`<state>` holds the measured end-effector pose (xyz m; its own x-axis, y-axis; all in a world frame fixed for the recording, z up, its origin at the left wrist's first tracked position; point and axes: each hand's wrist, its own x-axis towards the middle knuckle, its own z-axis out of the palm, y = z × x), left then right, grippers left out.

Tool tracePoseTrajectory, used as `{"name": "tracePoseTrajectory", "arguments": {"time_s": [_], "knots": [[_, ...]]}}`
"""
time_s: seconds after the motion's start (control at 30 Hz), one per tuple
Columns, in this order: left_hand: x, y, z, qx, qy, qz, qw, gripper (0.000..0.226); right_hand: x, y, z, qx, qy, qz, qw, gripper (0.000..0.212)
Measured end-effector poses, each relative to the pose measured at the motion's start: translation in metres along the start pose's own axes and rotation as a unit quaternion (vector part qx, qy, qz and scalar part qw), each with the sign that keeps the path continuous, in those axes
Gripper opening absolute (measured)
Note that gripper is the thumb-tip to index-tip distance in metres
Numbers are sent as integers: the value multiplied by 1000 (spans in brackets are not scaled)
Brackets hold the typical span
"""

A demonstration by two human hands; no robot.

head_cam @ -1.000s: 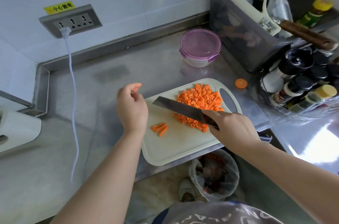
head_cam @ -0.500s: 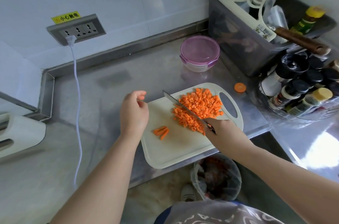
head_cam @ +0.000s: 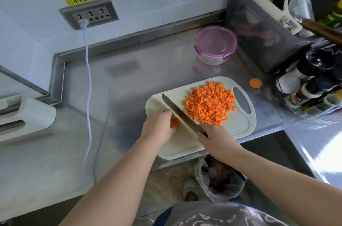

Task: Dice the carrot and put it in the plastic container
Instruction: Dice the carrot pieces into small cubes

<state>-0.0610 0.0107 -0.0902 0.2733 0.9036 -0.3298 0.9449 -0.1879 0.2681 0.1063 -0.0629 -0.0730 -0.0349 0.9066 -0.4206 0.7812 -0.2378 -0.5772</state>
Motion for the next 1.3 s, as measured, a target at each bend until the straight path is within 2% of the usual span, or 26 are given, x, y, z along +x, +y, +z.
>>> {"name": "tracePoseTrajectory", "arguments": {"time_s": [0.17,0.27,0.47,0.7,0.93,1.13,1.3], "knots": [[1,7,4,-28,12,14,999,23,-4,2,-2,5,-3,17,1000,34],[-1,4,5,-11,24,12,1000,23,-6,1,-2,6,-9,24,1000,18],[-8,-7,8,-67,19,-13,997,34,-11,-5,5,5,0,29,1000,33],[-7,1,11,-129,26,-56,990,21,-13,-7,8,11,-1,28,1000,33],[-3,14,19,-189,49,-85,977,17,-9,-3,1,4,11,30,999,13],[-6,14,19,-210,51,-106,971,11,-9,-4,2,-9,0,28,1000,33],[-12,14,19,-197,67,-91,974,8,-10,-3,4,-10,-1,33,999,37]]}}
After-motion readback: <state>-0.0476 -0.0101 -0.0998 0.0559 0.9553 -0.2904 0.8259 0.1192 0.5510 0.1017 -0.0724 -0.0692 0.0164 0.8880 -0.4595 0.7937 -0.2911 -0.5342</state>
